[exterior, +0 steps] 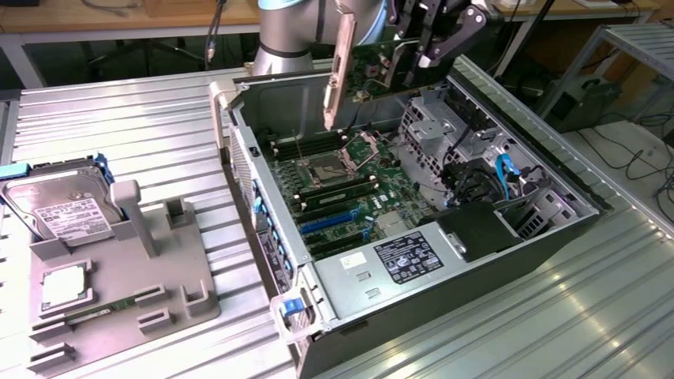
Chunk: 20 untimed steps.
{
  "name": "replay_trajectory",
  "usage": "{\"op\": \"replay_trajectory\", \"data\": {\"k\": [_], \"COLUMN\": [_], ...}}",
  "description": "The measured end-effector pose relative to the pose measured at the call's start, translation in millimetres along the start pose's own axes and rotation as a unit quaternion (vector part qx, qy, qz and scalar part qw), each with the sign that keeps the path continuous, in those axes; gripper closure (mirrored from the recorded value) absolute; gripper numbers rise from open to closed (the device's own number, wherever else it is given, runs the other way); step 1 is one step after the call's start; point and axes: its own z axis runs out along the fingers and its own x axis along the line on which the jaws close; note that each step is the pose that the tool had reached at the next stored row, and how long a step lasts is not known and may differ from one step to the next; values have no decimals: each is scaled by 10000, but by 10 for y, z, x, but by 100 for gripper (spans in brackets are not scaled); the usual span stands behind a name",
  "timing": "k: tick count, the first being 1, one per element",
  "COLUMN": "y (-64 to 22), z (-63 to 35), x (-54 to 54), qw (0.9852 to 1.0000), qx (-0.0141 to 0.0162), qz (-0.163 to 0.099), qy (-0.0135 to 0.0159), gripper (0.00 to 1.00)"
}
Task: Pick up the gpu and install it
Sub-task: 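Insert the gpu into the slot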
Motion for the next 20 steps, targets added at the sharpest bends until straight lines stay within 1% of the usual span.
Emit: {"op": "replay_trajectory", "data": {"k": [5,9,11,13,14,17,20], "y": [0,1,1,-1,-1,-2,-4], "z": [0,0,2,21,29,51,77], "x": [1,3,3,3,4,4,4], "qw": [9996,9988,9984,9985,9987,9996,10000], "qx": [-1,-1,-1,1,1,2,2], "qz": [-269,-489,-558,-550,-503,-270,-14], "qy": [17,30,33,31,28,14,-3], "gripper": [73,73,73,73,73,73,73]}}
